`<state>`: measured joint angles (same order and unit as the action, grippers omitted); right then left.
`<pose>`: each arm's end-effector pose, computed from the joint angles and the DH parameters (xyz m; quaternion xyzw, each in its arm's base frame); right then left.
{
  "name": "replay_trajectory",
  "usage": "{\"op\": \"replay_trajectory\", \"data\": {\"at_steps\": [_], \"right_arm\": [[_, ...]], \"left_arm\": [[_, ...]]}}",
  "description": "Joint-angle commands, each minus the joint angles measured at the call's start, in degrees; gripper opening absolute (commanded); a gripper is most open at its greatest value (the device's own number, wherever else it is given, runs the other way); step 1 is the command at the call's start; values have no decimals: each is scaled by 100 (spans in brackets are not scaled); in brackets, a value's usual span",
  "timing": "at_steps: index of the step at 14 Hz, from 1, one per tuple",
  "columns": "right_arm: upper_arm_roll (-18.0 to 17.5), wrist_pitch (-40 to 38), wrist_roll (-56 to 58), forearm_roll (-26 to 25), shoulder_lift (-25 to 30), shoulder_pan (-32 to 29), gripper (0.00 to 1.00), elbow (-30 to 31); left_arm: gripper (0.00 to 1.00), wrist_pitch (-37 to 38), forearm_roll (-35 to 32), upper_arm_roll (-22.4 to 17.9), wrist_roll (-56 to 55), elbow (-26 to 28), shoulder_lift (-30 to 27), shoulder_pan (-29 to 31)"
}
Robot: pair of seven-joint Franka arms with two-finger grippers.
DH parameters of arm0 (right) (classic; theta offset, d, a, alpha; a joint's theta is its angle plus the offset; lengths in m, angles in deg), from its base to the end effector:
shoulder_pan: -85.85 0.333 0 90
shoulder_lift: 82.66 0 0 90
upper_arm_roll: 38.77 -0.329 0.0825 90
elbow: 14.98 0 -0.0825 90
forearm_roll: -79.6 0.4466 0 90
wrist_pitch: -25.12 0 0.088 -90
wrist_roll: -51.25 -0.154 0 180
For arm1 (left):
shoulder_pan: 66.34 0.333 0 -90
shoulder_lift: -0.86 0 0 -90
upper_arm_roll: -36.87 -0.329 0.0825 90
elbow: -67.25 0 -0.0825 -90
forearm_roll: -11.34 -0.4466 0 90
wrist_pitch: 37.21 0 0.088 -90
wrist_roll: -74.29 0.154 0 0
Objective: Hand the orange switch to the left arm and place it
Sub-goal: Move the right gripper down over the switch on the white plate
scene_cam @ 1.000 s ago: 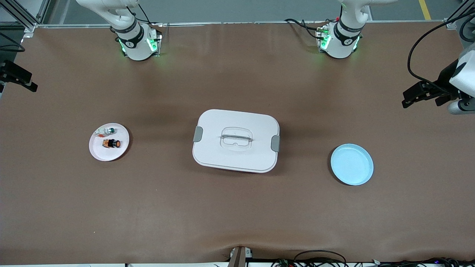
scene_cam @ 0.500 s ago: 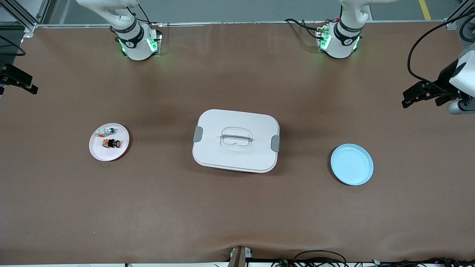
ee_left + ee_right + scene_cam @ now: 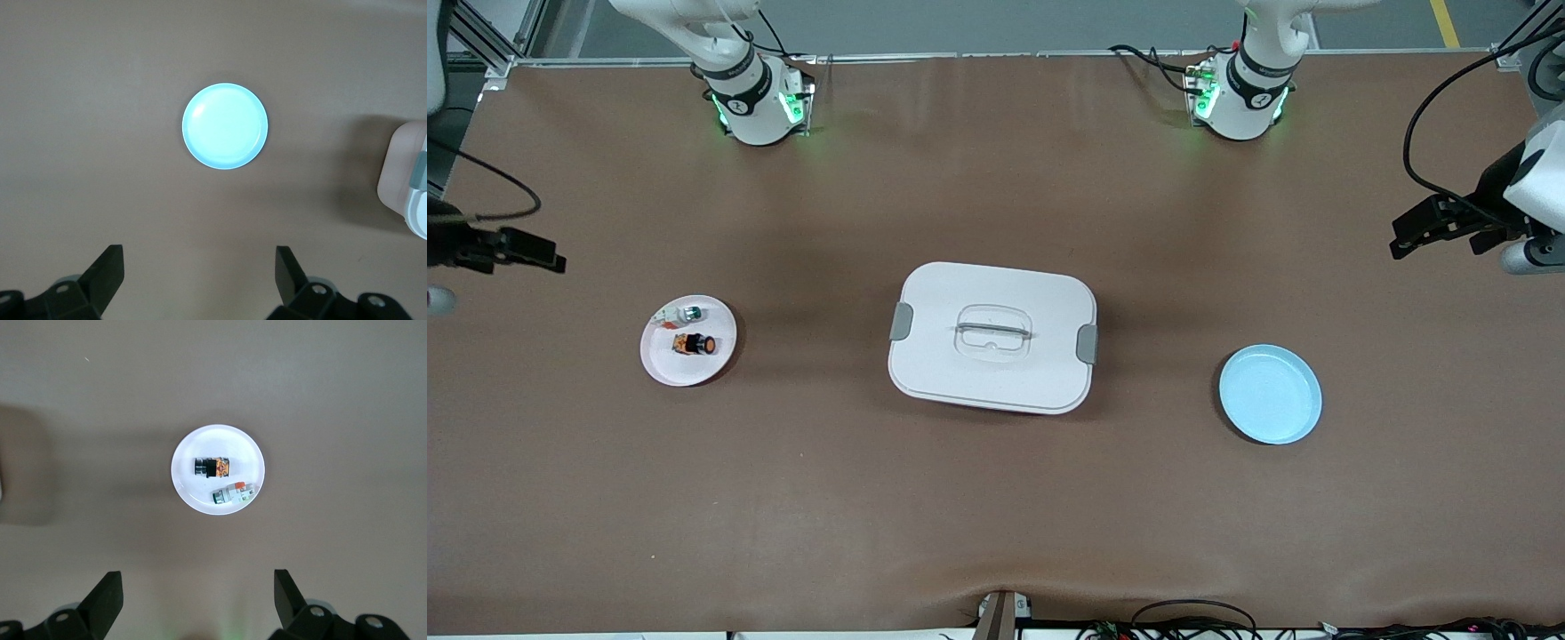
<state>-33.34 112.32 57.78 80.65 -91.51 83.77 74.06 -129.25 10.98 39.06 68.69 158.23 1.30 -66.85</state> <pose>0.6389 -0.0781 0.4986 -0.9956 0.0090 0.0919 0.0132 0.6225 -0.0283 0.5797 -0.9997 -0.0252 -0.0056 0.0026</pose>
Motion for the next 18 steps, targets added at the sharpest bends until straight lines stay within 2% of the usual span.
{"op": "replay_trajectory", "data": {"at_steps": [1, 3, 7, 9, 13, 18], "right_arm": [[-15, -89, 50, -78, -283, -82, 100, -186], [-24, 146, 50, -289, -380, -65, 100, -90], [-24, 989, 33, -219, -363, -117, 100, 630], [-33, 1421, 24, -79, -337, -222, 100, 1060], [-33, 1869, 33, 316, -337, -355, 100, 1509], [-42, 3186, 50, 422, -345, -320, 100, 2493]], "left_arm": [[100, 133, 63, -34, 50, -150, 61, -19], [100, 133, 71, -34, 50, -159, 61, -10], [100, 133, 63, -34, 50, -151, 61, -19], [100, 133, 63, -34, 50, -150, 61, -19], [100, 133, 63, -34, 59, -150, 61, -10], [100, 133, 71, -34, 68, -150, 61, -1]]}}
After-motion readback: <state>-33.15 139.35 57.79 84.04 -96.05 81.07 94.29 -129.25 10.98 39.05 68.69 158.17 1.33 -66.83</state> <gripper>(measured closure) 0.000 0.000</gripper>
